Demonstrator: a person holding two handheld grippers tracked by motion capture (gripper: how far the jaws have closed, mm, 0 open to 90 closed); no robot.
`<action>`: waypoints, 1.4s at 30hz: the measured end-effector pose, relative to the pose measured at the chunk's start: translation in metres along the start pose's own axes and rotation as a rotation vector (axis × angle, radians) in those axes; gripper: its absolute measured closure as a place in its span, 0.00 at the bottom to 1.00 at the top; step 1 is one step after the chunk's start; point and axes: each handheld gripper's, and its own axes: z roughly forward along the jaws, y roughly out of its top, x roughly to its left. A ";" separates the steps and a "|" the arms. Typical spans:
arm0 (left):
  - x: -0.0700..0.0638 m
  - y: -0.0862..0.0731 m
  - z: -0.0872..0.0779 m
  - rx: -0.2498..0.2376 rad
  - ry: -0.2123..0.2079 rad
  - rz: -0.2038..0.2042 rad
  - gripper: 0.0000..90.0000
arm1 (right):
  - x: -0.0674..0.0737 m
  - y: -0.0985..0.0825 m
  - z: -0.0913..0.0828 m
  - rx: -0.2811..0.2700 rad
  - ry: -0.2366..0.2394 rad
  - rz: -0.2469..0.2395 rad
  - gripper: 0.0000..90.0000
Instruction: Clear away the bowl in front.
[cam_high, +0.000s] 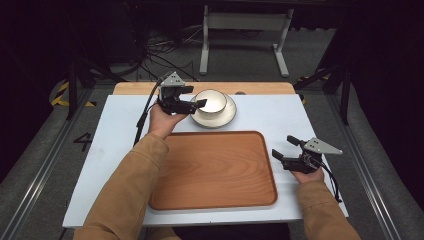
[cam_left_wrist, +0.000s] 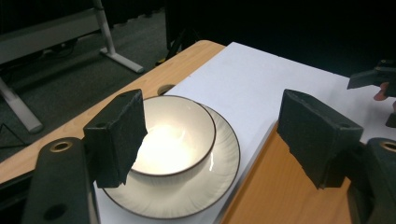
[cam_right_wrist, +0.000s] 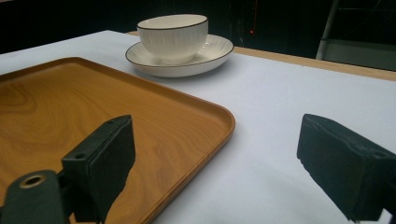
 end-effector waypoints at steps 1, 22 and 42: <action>0.001 0.001 0.002 0.005 -0.002 0.006 0.28 | 0.000 0.000 0.000 0.000 0.000 0.001 0.13; 0.014 0.014 0.046 0.182 -0.049 0.068 0.36 | -0.001 0.000 -0.001 -0.007 -0.005 0.007 0.13; 0.014 0.002 0.091 0.348 -0.095 0.063 0.44 | -0.001 -0.001 -0.001 -0.012 0.005 0.004 0.13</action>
